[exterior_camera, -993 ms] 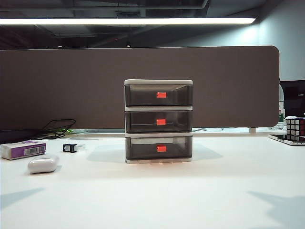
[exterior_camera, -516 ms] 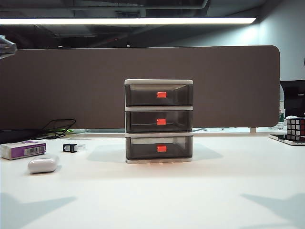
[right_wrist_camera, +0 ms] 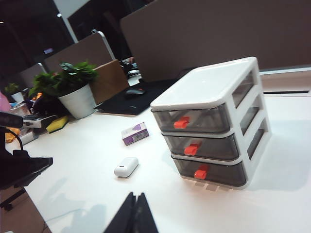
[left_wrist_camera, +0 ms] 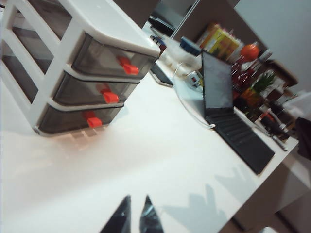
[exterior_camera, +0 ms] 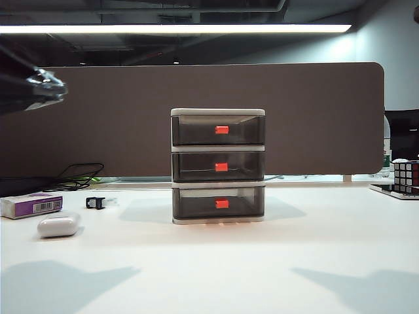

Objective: Open the second layer of the drawer on the table, pick up the earphone case on the table and put it in, and finally close the drawer.

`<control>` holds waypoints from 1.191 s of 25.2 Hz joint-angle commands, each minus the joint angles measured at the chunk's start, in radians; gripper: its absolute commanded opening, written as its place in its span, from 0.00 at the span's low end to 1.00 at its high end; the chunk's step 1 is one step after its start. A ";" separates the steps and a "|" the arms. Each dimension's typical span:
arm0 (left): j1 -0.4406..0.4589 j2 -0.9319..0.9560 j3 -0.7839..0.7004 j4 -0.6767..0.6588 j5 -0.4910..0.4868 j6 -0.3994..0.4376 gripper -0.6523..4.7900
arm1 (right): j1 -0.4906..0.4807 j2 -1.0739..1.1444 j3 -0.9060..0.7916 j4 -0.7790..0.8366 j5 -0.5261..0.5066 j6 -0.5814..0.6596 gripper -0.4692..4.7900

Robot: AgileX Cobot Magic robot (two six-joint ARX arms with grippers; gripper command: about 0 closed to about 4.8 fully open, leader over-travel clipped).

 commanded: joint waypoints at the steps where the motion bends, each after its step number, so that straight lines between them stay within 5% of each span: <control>1: -0.002 0.166 0.080 0.076 -0.002 0.092 0.18 | 0.001 0.035 0.029 0.006 0.003 -0.004 0.08; 13: -0.071 0.871 0.288 0.449 0.003 0.168 0.30 | 0.018 0.410 0.220 0.008 0.011 -0.117 0.08; 15: -0.076 0.957 0.288 0.523 0.017 0.166 0.46 | 0.043 0.539 0.289 0.004 0.011 -0.142 0.08; 19: -0.076 1.028 0.288 0.568 0.044 0.165 0.60 | 0.138 0.802 0.440 -0.015 0.025 -0.221 0.08; 25: -0.075 1.040 0.290 0.613 0.062 0.130 0.61 | 0.220 1.115 0.649 -0.014 0.021 -0.283 0.08; 27: -0.090 1.040 0.297 0.649 -0.007 0.108 0.61 | 0.225 1.201 0.726 -0.014 0.021 -0.293 0.08; 30: -0.180 1.041 0.323 0.642 -0.264 0.180 0.61 | 0.225 1.292 0.819 -0.021 0.021 -0.292 0.08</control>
